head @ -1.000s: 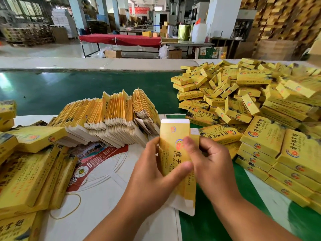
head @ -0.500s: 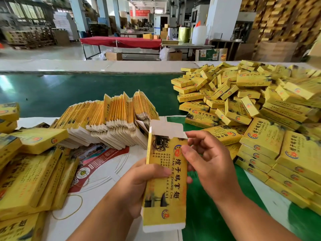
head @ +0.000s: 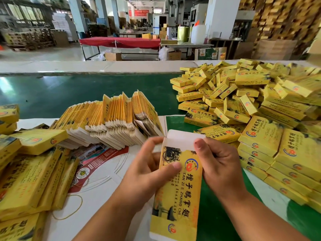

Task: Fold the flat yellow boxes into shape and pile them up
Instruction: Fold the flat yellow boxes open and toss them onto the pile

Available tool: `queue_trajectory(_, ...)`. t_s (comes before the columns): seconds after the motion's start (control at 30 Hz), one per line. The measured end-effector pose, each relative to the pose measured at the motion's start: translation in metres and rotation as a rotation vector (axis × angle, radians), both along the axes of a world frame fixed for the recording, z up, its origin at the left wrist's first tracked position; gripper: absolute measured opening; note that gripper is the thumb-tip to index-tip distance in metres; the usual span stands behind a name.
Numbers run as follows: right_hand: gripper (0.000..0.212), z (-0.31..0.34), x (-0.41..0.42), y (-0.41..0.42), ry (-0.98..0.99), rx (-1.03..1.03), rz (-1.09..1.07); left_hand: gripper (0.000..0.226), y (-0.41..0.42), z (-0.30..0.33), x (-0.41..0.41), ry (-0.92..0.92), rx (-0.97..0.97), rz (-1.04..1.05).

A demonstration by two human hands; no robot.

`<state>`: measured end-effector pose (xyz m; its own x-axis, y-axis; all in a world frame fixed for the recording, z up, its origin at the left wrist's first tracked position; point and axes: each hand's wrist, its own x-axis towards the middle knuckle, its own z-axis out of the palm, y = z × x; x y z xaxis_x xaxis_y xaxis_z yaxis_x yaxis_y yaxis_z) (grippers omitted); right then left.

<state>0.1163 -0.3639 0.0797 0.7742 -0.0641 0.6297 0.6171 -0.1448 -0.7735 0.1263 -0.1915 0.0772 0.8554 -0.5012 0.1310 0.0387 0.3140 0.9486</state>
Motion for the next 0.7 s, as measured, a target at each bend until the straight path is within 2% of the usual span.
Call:
queue_trajectory(0.07, 0.042, -0.0008, 0.0022, -0.0005, 0.039, 0.03, 0.016, 0.057, -0.0009, 0.0022, 0.0, -0.102, -0.076, 0.13)
queue_trajectory(0.13, 0.041, -0.0019, 0.003, -0.0001, 0.065, 0.06, 0.036, 0.051, -0.0011, 0.0036, -0.0009, -0.154, -0.096, 0.16)
queue_trajectory(0.23, 0.049, -0.0024, 0.0029, 0.0011, 0.088, 0.1, 0.057, 0.039, -0.0016, 0.0028, -0.0025, -0.171, -0.051, 0.126)
queue_trajectory(0.43, 0.045, -0.0002, 0.0003, 0.0024, 0.114, 0.115, 0.077, 0.013, 0.0012, 0.0021, 0.0003, -0.147, 0.03, 0.068)
queue_trajectory(0.57, 0.05, 0.0006, 0.0013, 0.0019, 0.15, 0.098, 0.123, 0.018, 0.0044, 0.0027, 0.0015, -0.246, 0.155, 0.136)
queue_trajectory(0.63, 0.042, 0.0, 0.0032, -0.0012, 0.148, 0.036, 0.097, 0.019, 0.0052, 0.0024, 0.0012, -0.334, 0.237, 0.246)
queue_trajectory(0.7, 0.019, 0.0011, 0.0061, -0.0048, 0.157, 0.001, 0.071, 0.021, 0.0059, 0.0048, 0.0012, -0.364, 0.248, 0.333)
